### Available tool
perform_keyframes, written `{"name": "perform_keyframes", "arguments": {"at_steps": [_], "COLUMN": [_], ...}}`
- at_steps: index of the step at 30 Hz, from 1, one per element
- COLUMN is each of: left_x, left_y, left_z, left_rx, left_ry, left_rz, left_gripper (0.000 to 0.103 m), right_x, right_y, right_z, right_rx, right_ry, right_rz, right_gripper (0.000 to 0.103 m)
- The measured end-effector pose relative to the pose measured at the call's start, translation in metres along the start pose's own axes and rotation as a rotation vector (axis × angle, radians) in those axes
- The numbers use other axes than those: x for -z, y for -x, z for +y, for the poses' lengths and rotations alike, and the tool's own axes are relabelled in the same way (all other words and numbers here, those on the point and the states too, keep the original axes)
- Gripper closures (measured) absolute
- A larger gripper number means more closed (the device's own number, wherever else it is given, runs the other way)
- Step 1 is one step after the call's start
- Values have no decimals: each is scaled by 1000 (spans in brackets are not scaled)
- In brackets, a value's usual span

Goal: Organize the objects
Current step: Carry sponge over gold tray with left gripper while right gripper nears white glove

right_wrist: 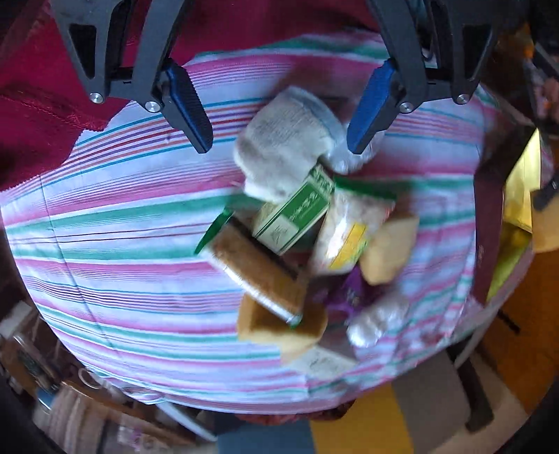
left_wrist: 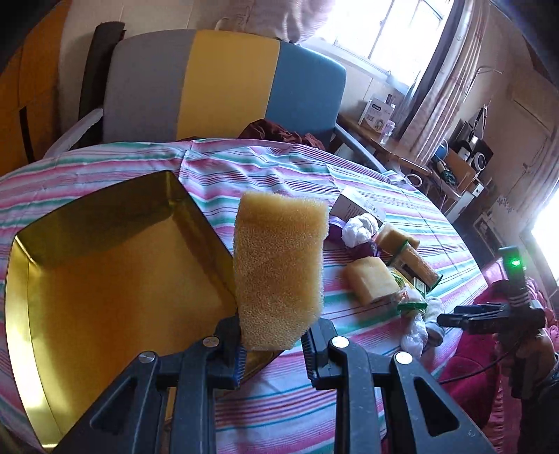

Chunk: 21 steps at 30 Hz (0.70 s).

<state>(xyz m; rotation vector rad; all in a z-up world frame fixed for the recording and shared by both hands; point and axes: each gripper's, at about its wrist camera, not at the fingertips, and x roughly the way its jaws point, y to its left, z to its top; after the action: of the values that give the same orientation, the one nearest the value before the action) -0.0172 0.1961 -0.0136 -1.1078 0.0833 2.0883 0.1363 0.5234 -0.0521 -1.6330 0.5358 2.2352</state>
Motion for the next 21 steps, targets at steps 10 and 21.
{"name": "perform_keyframes", "arguments": {"at_steps": [10,21], "left_x": [25,27], "left_y": [20,43], "left_z": [31,130], "left_rx": [-18,-220], "left_ry": [75,236], "left_rz": [-29,-43], "left_gripper": [78,78], "right_x": [-11,-7], "right_y": [-26,-23], "right_z": [4,2], "right_rx": [31,64], "right_ry": [108,141], "right_rz": [121,85], "right_gripper": [36,40]}}
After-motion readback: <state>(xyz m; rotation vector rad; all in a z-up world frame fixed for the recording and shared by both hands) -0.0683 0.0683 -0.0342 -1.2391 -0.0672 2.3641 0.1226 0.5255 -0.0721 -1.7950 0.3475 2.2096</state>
